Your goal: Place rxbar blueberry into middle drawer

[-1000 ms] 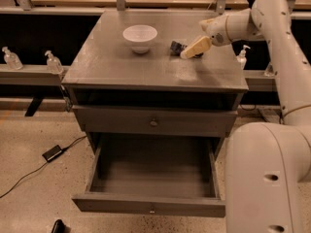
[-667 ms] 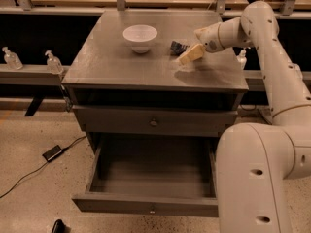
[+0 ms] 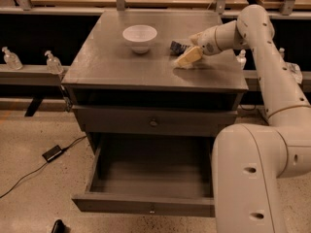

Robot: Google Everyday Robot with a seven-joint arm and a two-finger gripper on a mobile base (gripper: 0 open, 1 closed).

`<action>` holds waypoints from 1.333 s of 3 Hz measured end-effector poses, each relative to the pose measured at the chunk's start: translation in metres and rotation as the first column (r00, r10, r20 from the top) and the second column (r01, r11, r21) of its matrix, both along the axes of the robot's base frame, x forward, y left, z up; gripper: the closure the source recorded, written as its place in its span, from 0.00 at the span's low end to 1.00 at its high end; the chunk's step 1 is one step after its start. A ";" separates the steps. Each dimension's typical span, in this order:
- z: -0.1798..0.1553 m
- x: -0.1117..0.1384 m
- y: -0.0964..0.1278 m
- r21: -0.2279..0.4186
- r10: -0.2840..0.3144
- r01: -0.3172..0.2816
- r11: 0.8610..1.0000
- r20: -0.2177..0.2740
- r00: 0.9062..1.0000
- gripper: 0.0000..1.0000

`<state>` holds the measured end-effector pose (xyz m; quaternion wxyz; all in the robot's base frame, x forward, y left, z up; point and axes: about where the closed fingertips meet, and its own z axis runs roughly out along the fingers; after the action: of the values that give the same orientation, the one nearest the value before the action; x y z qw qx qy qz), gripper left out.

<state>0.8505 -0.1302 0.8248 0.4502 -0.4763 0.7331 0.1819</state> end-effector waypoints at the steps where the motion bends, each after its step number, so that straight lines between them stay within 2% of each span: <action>1: -0.003 0.001 0.004 0.001 0.005 -0.005 1.000 -0.004 1.000 0.41; 3: -0.001 0.001 0.005 0.001 0.006 -0.006 1.000 -0.005 1.000 0.87; 4: -0.001 0.001 0.005 0.001 0.006 -0.006 1.000 -0.005 1.000 1.00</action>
Offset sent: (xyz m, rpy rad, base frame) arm 0.0006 0.0029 -0.0024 0.0004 0.0032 0.0036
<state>0.8512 -0.1255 0.8241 0.4480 -0.4777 0.7328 0.1847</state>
